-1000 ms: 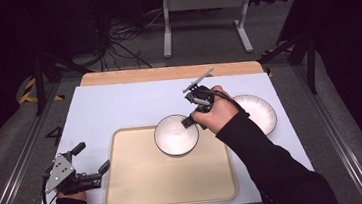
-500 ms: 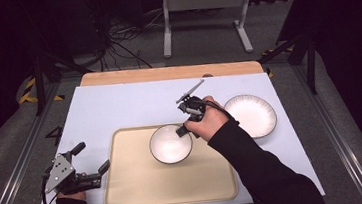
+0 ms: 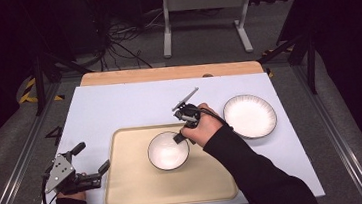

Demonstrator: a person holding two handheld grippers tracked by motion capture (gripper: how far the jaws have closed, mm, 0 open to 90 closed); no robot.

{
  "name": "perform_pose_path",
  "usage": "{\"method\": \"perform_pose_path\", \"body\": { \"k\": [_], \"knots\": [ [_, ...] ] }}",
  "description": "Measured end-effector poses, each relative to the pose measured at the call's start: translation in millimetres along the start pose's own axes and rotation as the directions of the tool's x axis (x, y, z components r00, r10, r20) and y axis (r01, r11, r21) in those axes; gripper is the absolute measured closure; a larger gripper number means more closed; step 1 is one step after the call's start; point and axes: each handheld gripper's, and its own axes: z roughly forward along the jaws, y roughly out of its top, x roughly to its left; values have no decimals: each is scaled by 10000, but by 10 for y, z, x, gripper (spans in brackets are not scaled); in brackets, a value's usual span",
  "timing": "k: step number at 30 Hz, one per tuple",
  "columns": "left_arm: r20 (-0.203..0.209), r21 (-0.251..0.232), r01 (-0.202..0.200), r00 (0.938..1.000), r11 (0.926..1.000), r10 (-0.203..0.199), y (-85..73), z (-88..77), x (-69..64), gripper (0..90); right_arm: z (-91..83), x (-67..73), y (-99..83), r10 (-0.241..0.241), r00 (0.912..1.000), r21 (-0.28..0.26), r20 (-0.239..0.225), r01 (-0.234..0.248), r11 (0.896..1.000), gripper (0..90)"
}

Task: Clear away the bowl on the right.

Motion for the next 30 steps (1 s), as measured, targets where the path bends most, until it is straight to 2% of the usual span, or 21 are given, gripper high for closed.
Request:
{"method": "perform_pose_path", "body": {
  "k": [15, 30],
  "knots": [
    [4, 5, -10, 10000, 10000, 10, 0, -1, 0, 3, 161, -18, -32, 68, 10000, 210, -39, -68, 9998, 808],
    [26, 0, 14, 10000, 10000, -14, 0, 4, 10, 3, 233, -41, -48, -49, 10000, 239, -86, 51, 9997, 802]
  ]
}}
